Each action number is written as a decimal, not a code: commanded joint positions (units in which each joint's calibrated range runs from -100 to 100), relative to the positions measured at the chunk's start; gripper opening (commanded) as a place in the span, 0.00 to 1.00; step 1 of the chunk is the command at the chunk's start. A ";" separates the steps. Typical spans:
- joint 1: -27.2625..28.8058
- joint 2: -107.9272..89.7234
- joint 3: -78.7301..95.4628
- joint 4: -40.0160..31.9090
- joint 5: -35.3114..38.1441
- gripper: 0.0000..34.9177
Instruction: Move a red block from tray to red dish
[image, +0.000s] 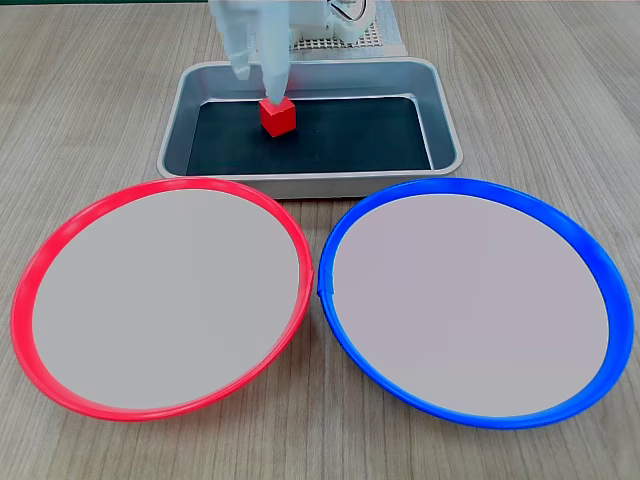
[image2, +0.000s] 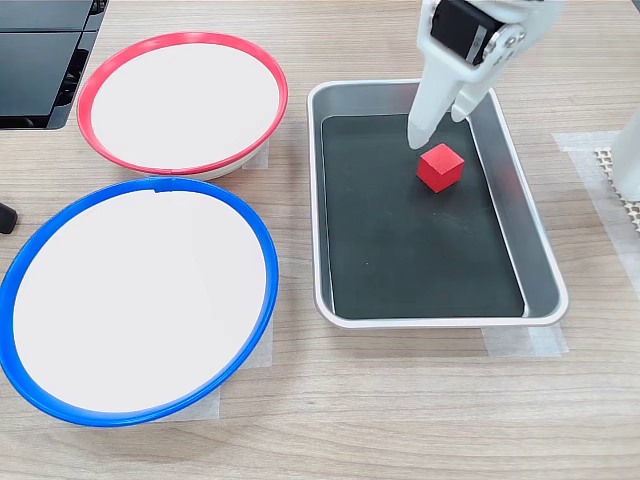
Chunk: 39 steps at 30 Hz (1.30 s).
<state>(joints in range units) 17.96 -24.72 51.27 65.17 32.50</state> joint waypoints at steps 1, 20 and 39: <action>0.72 3.02 0.66 -1.99 1.22 0.57; -3.71 6.51 4.85 -6.36 -0.49 0.11; -5.68 27.41 -32.75 -43.50 1.37 0.01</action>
<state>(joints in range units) 11.15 -7.33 27.04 31.89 32.84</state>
